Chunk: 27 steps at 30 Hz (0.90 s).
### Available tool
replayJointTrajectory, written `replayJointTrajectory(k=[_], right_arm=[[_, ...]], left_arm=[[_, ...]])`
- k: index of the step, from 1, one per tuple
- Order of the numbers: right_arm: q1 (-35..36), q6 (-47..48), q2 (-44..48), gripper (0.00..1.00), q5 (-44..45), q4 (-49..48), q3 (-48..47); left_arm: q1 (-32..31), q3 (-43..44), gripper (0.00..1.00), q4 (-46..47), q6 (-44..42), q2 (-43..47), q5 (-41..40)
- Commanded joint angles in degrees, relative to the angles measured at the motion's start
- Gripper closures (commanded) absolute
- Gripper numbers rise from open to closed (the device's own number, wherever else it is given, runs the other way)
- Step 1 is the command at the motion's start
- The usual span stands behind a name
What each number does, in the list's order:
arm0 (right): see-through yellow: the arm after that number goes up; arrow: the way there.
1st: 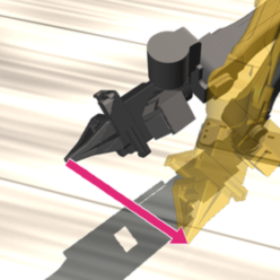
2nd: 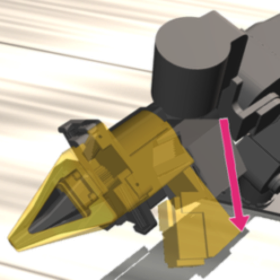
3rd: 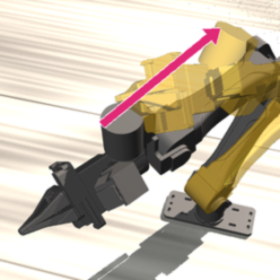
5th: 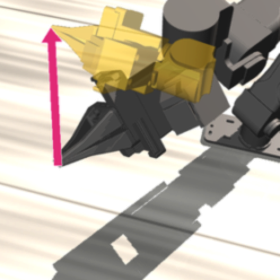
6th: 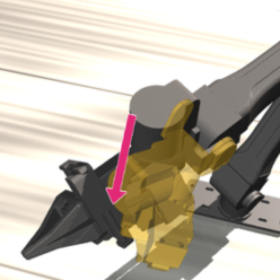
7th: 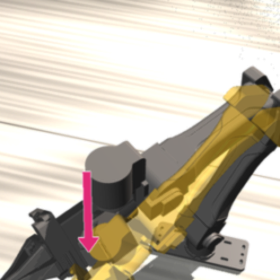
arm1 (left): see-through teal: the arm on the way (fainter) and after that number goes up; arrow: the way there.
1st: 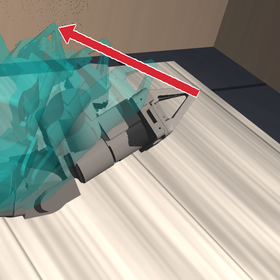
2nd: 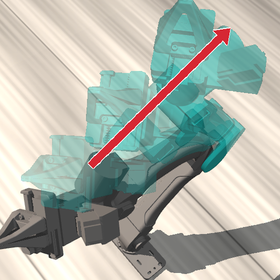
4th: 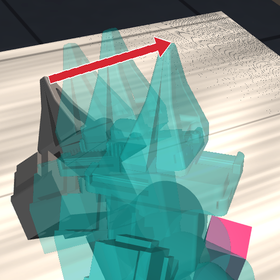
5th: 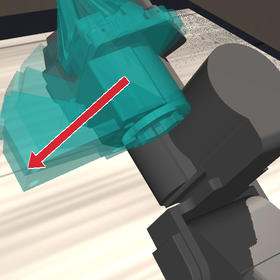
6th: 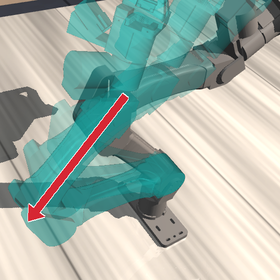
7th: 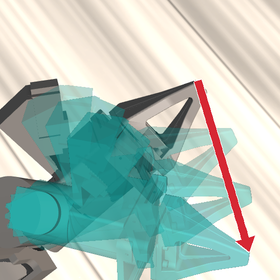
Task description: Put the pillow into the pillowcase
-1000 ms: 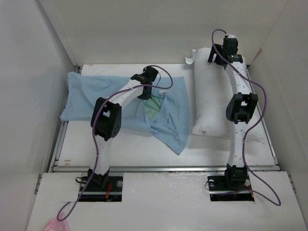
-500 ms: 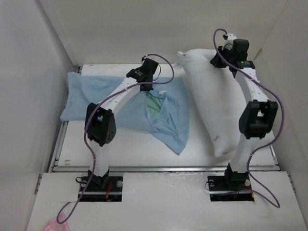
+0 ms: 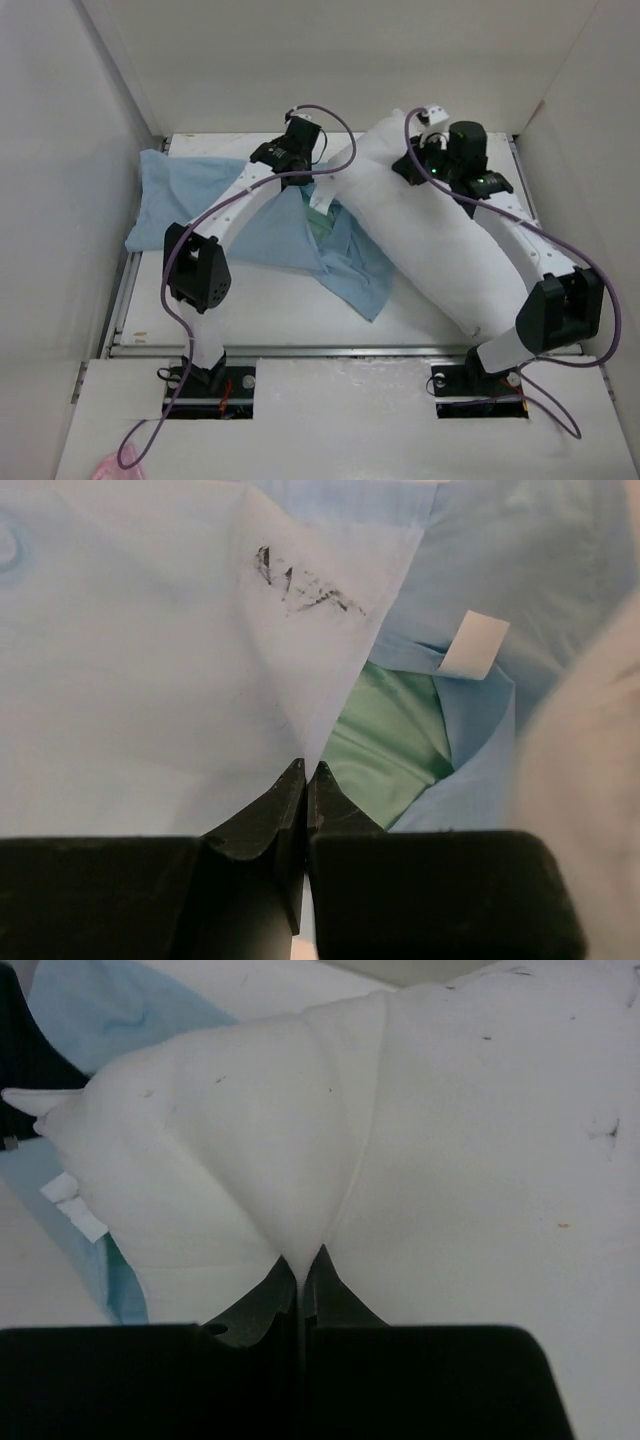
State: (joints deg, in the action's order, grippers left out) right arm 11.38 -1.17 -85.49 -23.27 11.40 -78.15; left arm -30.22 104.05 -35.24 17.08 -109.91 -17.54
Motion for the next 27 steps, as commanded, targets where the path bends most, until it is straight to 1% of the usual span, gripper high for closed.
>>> replayJointTrajectory(k=[1,4,5,8,9,11,14,18,21,22,24,25,26,27], right_arm=[[5.48,-1.2,0.07,1.0,1.54,-4.72,1.16],[8.48,0.2,-1.77,1.0,3.57,-1.12,0.64],[10.31,0.2,-1.78,1.0,8.54,-1.12,0.63],[12.35,-0.05,-3.8,1.0,16.38,-1.12,0.63],[13.05,-0.06,-4.67,1.0,17.11,-1.12,-0.94],[13.06,-2.51,-8.27,1.0,19.21,-1.12,-3.83],[12.53,-3.75,-10.13,1.0,21.85,-1.12,-6.31],[10.25,-3.14,-10.83,1.0,22.48,-0.59,-8.25],[9.19,-2.27,-10.83,1.0,19.85,-0.59,-8.25],[9.97,-2.26,-10.83,1.0,16.36,-0.59,-8.25],[11.73,-1.65,-11.62,1.0,13.87,-0.59,-9.3],[12.96,-0.86,-11.63,1.0,12.82,0.11,-9.3],[15.93,-0.07,-12.32,1.0,12.2,0.12,-9.82],[17.52,0.63,-12.33,1.0,13.15,1.42,-9.83]], left_arm=[[0.25,-1.47,1.0,1.85,0.76,6.36,0.31],[0.25,-2.18,1.0,2.37,1.29,7.08,0.31],[0.25,-2.18,1.0,2.37,1.81,7.77,0.31],[-0.28,-3.32,1.0,2.9,1.82,9.09,1.63],[-1.06,-3.33,1.0,2.9,1.82,9.1,1.63],[-1.77,-3.94,1.0,2.9,1.82,10.23,1.63],[-1.77,-5.96,1.0,2.29,1.82,10.85,1.63],[-1.77,-8.68,1.0,2.29,2.42,12.96,1.1],[-1.77,-9.3,1.0,3.07,2.43,13.67,0.58],[-1.77,-9.3,1.0,3.77,2.43,13.67,1.27],[-1.77,-7.03,1.0,3.78,2.43,12.97,1.81],[-1.77,-6.06,1.0,4.3,2.43,12.01,2.33],[-1.77,-5.01,1.0,4.31,2.43,11.39,2.34],[-1.77,-2.56,1.0,4.31,2.43,10.69,2.34]])
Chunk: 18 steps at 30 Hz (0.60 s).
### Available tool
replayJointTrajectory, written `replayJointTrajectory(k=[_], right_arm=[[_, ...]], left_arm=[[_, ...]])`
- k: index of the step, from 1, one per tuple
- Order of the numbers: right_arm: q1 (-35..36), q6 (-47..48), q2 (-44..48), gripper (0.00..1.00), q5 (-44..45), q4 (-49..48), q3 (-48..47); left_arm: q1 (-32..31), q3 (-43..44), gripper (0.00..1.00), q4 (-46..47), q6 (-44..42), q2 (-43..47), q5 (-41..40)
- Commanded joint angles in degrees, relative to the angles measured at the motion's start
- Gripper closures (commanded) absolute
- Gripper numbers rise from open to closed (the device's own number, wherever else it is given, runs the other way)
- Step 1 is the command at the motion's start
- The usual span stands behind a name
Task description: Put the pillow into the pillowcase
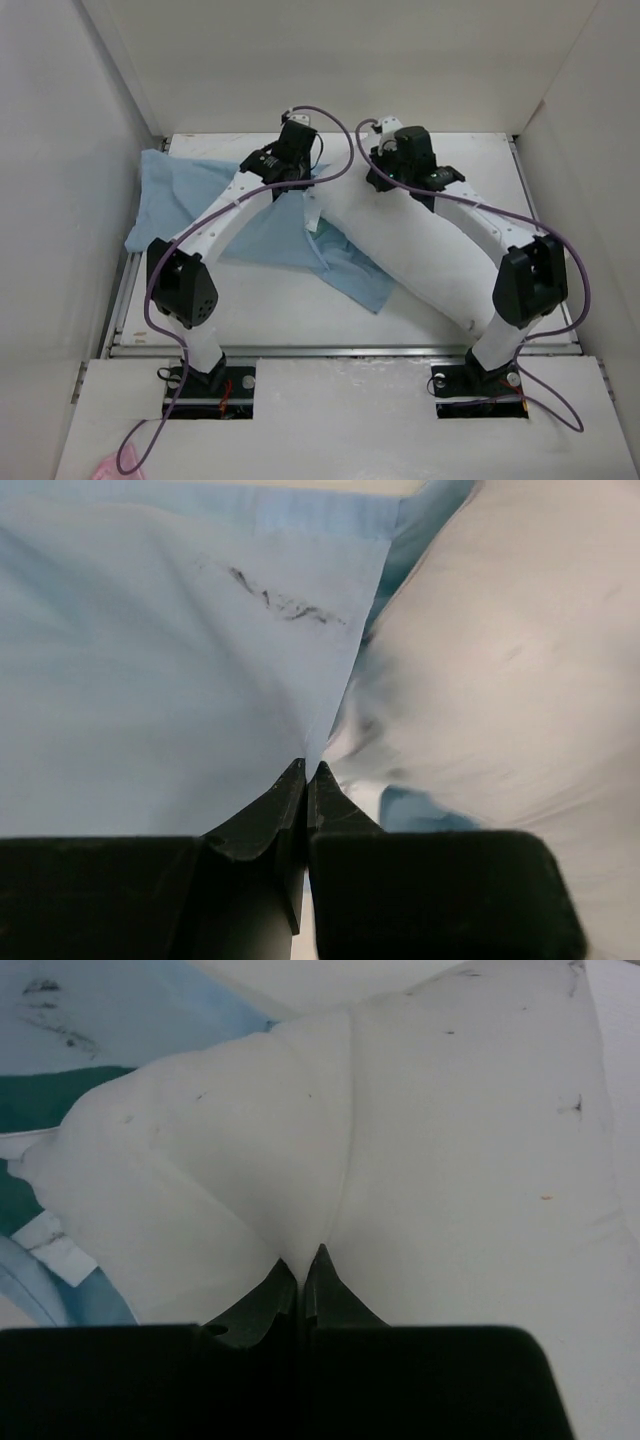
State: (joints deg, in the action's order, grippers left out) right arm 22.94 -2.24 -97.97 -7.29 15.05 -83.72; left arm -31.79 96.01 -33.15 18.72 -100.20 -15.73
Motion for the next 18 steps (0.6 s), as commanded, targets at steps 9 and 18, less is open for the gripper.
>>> replayJointTrajectory(k=[9,18], right_arm=[[11.6,-1.44,7.97,1.0,-6.32,-4.49,-0.13],[11.6,-1.04,-2.73,0.88,-11.07,-1.62,-0.82]], left_arm=[[-0.2,11.13,1.0,2.21,0.79,-3.77,2.89],[-0.2,8.85,1.0,0.02,3.77,-2.37,-0.95]])
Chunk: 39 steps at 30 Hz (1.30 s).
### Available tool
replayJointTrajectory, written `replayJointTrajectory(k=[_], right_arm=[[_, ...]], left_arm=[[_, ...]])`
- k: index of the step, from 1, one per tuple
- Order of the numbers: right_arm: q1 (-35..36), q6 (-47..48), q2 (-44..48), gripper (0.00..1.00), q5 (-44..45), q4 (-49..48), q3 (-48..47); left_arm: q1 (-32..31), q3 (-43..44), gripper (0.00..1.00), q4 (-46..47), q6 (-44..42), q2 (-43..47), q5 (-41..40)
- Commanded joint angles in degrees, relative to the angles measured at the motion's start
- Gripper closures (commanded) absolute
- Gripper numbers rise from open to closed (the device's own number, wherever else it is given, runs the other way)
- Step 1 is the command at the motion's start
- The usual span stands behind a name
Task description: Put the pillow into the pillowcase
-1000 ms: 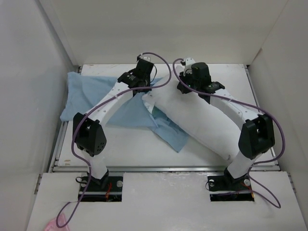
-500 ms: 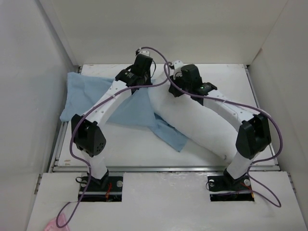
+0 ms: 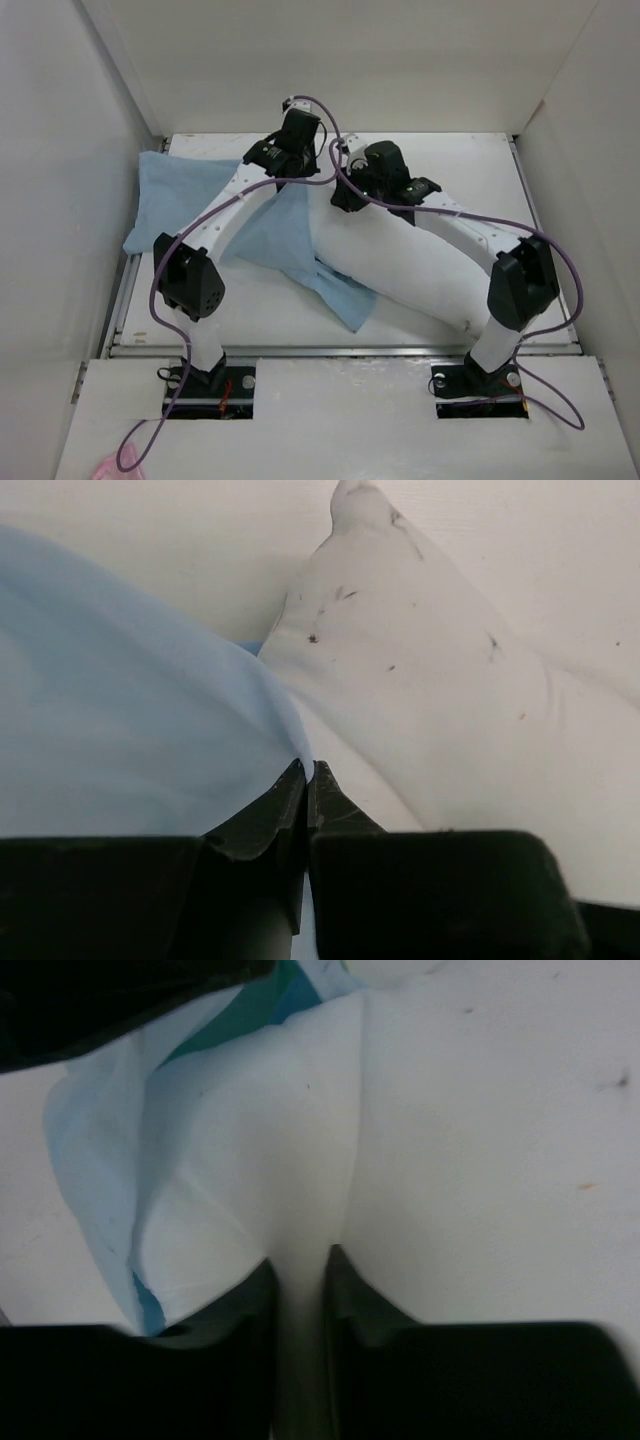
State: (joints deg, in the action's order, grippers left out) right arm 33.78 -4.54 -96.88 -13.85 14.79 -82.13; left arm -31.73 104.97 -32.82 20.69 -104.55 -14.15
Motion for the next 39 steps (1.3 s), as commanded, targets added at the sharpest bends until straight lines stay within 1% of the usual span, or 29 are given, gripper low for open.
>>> replayJointTrajectory(k=[1,4,5,6,7,10,12,13,15,16,17,18,20,21,23,24,26,27,28,29,30,31,32,33,34,36,37,38,39], right_arm=[[0.76,2.59,-3.84,0.74,-5.39,0.14,-2.95],[0.76,6.46,-2.27,0.35,-7.69,2.18,-3.48],[-0.46,6.47,-1.22,0.05,-10.04,2.18,-3.48],[-1.25,6.47,-0.07,0.0,-11.1,0.26,-3.48],[-2.13,5.95,1.85,0.0,-12.07,-0.45,-3.48],[-6.7,2.35,3.01,0.0,-13.39,-2.55,-7.07],[-9.94,-0.29,0.31,0.0,-15.24,-3.18,-10.4],[-10.74,-0.3,0.29,0.0,-15.25,-1.71,-12.42],[-12.06,-0.3,-5.23,0.0,-14.29,1.81,-17.34],[-13.11,-0.3,-7.42,0.0,-13.67,3.57,-22.5],[-13.65,-0.3,-12.23,0.0,-13.66,6.63,-24.99],[-14.17,-1.52,-14.89,0.0,-13.66,8.31,-27.71],[-14.71,-1.53,-19.99,0.0,-15.68,12.44,-35.42],[-14.71,-1.53,-24.63,0.0,-16.21,13.68,-37.65],[-14.71,-1.53,-28.78,0.0,-18.05,15.18,-42.56],[-14.71,-1.53,-32.54,0.0,-18.58,15.79,-43.63],[-14.71,-1.53,-36.25,0.0,-18.59,16.84,-45.92],[-14.71,-1.53,-39.67,0.0,-19.54,18.94,-48.8],[-14.71,0.56,-40.83,0.0,-21.03,18.96,-49.7],[-14.71,1.8,-41.54,0.01,-22.87,18.96,-49.71],[-14.71,3.38,-41.55,0.08,-28.72,18.96,-49.71],[-14.71,4.52,-41.55,0.19,-32.78,17.22,-48.4],[-14.71,6.19,-40.33,0.37,-37.0,16.07,-47.35],[-14.71,6.21,-39.01,0.88,-43.92,14.32,-45.94],[-14.71,6.21,-37.26,1.0,-46.07,10.13,-42.19],[-14.71,6.21,-29.89,1.0,-49.33,4.84,-36.99],[-14.71,6.21,-26.81,1.0,-52.31,1.77,-30.44],[-14.71,6.21,-20.43,1.0,-53.29,-4.27,-26.98],[-14.71,6.21,-17.32,1.0,-53.82,-6.85,-23.55]], left_arm=[[-0.27,-0.98,1.0,-0.32,2.33,3.55,-3.85],[-0.27,-5.99,1.0,-1.02,3.13,6.2,-6.58],[-0.27,-6.96,1.0,-1.02,4.44,7.42,-7.55],[-0.27,-7.75,1.0,-1.54,4.45,7.43,-7.56],[-0.27,-9.24,1.0,-1.55,5.06,8.13,-8.08],[-0.27,-10.48,1.0,-1.55,5.77,8.14,-9.13],[-0.27,-10.49,1.0,-1.55,6.47,8.14,-9.66],[-0.27,-10.49,1.0,-1.55,6.47,8.14,-9.67],[-0.27,-9.7,1.0,-2.07,6.47,7.53,-10.28],[-0.27,-9.69,1.0,-2.07,6.47,7.52,-10.28],[-0.27,-9.0,1.0,-2.07,6.47,7.52,-10.28],[-0.27,-8.21,1.0,-2.07,6.47,7.0,-10.8],[-0.27,-7.24,1.0,-2.68,6.47,6.47,-10.81],[-0.27,-6.19,1.0,-2.69,6.47,5.94,-10.81],[-0.27,-4.87,1.0,-3.39,6.47,4.54,-11.34],[-0.27,-3.47,1.0,-4.09,6.47,3.92,-11.86],[-0.27,-2.32,1.0,-4.62,5.86,2.26,-11.86],[-0.27,-1.18,1.0,-4.62,5.86,1.73,-11.86],[-0.27,-1.17,1.0,-4.62,5.86,1.2,-11.86],[-0.27,-0.3,1.0,-4.62,5.86,0.15,-11.86],[-0.27,-0.29,1.0,-5.23,5.33,-0.38,-11.86],[-0.27,1.36,1.0,-5.24,5.33,-1.08,-11.86],[-0.27,2.08,1.0,-5.93,5.33,-1.7,-11.86],[-0.27,2.78,1.0,-5.94,5.33,-3.01,-11.86],[-0.27,3.31,1.0,-6.64,5.33,-3.03,-11.86],[-0.27,3.93,1.0,-6.64,5.33,-3.73,-11.86],[0.34,4.54,1.0,-6.64,5.33,-4.34,-11.86],[0.35,5.5,1.0,-6.64,5.33,-4.34,-12.47],[0.35,6.47,1.0,-7.6,5.33,-4.87,-12.48]])
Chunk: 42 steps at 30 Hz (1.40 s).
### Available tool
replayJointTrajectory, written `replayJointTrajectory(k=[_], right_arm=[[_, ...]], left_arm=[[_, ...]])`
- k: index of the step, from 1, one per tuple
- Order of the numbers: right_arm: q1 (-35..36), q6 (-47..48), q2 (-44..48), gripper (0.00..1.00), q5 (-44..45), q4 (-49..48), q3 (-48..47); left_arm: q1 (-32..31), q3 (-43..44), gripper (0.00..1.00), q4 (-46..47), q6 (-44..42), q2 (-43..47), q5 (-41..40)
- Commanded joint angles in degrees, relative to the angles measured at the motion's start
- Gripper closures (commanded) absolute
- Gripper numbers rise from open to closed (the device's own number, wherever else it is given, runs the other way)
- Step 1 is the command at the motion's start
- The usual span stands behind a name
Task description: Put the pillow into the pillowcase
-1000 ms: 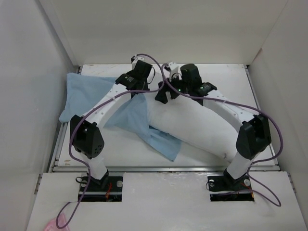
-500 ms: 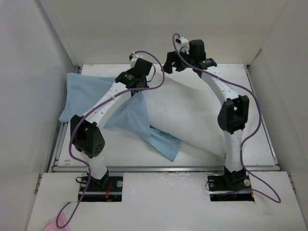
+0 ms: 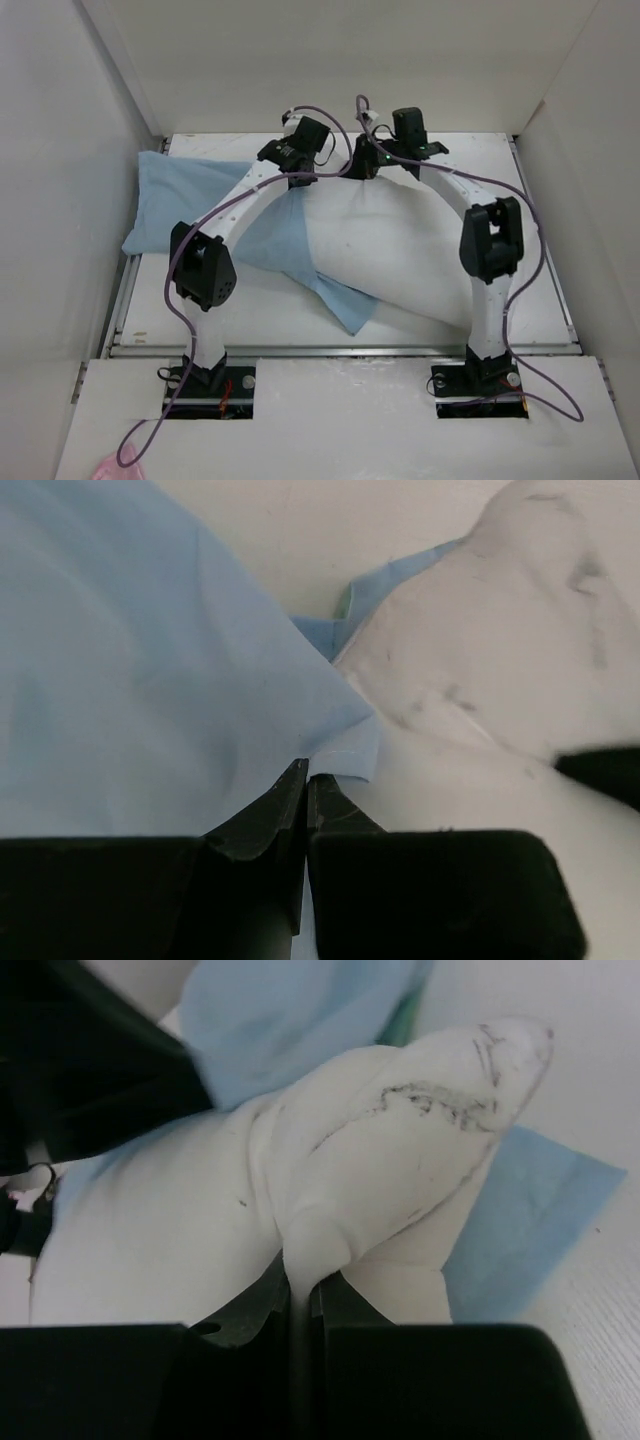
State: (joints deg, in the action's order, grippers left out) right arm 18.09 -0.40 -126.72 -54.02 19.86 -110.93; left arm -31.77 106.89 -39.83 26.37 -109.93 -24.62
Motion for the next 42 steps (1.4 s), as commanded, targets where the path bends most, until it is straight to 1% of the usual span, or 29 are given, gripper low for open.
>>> replayJointTrajectory(k=[1,2,3,5,7,8,9,11,14,16,19,20,24,26,27,29,30,31,32,33,34,35,36,37,38,39,40,41,42], right_arm=[[1.59,2.07,15.24,1.0,-13.66,-13.77,8.42],[2.38,2.07,17.53,1.0,-14.18,-16.84,14.2],[3.0,2.07,20.86,1.0,-14.18,-17.65,16.6],[5.01,2.07,22.38,1.0,-14.18,-18.62,20.91],[6.43,3.12,23.0,1.0,-14.18,-19.24,22.42],[7.48,3.13,23.0,1.0,-11.4,-19.24,23.13],[8.1,3.13,23.0,1.0,-10.68,-19.24,24.96],[9.77,7.59,23.0,1.0,-11.28,-18.28,26.12],[13.37,15.23,22.39,1.0,-12.6,-13.54,27.87],[14.86,16.49,22.39,1.0,-11.47,-13.52,29.81],[16.36,17.1,20.73,1.0,-11.46,-14.84,29.81],[16.37,17.1,20.2,1.0,-12.33,-16.15,29.81],[17.16,16.67,17.04,1.0,-14.08,-19.93,28.93],[17.68,15.87,15.89,1.0,-17.32,-22.05,28.32],[18.29,15.87,14.84,1.0,-17.35,-23.19,28.32],[18.82,13.95,14.13,1.0,-16.3,-24.51,28.32],[18.83,12.72,13.34,1.0,-16.29,-28.26,28.32],[18.83,7.4,12.81,1.0,-14.9,-31.34,28.32],[18.83,6.48,12.29,1.0,-14.89,-33.2,28.32],[18.83,5.77,11.76,1.0,-13.32,-34.0,26.93],[18.83,3.07,10.88,1.0,-11.22,-38.62,26.91],[18.83,-1.74,10.88,1.0,-9.98,-41.19,26.22],[18.83,-3.45,10.01,1.0,-7.44,-42.95,25.69],[18.22,-6.25,9.04,1.0,-4.63,-46.89,24.64],[17.69,-11.41,8.33,1.0,-1.91,-48.15,23.76],[16.03,-15.29,7.63,1.0,4.3,-49.9,22.96],[14.8,-20.55,6.67,1.0,6.8,-52.87,22.43],[13.31,-25.73,3.52,1.0,7.95,-60.39,21.38],[11.64,-37.01,1.49,1.0,7.96,-65.86,20.85]], left_arm=[[1.0,5.77,1.0,-2.16,0.34,-0.1,-2.88],[1.01,7.7,1.0,-2.18,0.35,-0.11,-2.89],[1.01,8.5,1.0,-2.18,0.35,-0.11,-3.41],[1.01,10.08,1.0,-2.18,0.35,-0.11,-3.42],[1.01,12.89,1.0,-2.18,0.35,-0.11,-4.11],[1.01,13.95,1.0,-2.87,0.35,-0.81,-4.64],[1.01,15.09,1.0,-3.4,0.35,-1.42,-5.17],[1.01,18.17,1.0,-3.41,0.35,-2.82,-6.05],[1.01,24.23,1.0,-5.16,0.35,-4.94,-7.37],[1.01,25.99,1.0,-5.17,0.35,-5.47,-7.37],[1.01,24.69,1.0,-0.36,-1.84,-4.16,-2.9],[0.49,23.03,1.0,0.97,-3.5,-3.63,0.07],[-1.28,23.01,1.0,1.78,-5.88,-2.58,2.9],[-1.98,21.0,1.0,5.27,-6.77,-0.73,4.84],[-1.98,20.99,1.0,5.82,-6.77,-0.72,4.15],[-2.68,22.48,1.0,5.82,-7.38,-0.72,5.71],[-2.68,23.09,1.0,6.34,-8.0,-0.72,6.86],[-3.29,23.1,1.0,6.35,-8.87,-0.12,9.3],[-4.34,23.1,1.0,6.87,-9.84,0.67,10.46],[-4.96,21.79,1.0,8.09,-11.07,1.29,11.86],[-5.84,18.82,1.0,8.8,-11.95,2.25,13.01],[-6.63,16.97,1.0,9.33,-12.48,3.22,13.02],[-8.03,14.86,1.0,11.08,-13.27,5.58,14.24],[-8.05,10.92,1.0,12.05,-13.27,6.73,15.03],[-8.05,9.66,1.0,12.06,-13.27,7.7,18.87],[-8.05,8.61,1.0,12.06,-13.27,9.37,20.65],[-8.65,7.55,1.0,12.06,-13.27,10.25,21.45],[-8.66,5.02,1.0,12.06,-12.49,11.22,21.46],[-9.36,3.34,1.0,12.06,-12.48,13.32,21.98]])
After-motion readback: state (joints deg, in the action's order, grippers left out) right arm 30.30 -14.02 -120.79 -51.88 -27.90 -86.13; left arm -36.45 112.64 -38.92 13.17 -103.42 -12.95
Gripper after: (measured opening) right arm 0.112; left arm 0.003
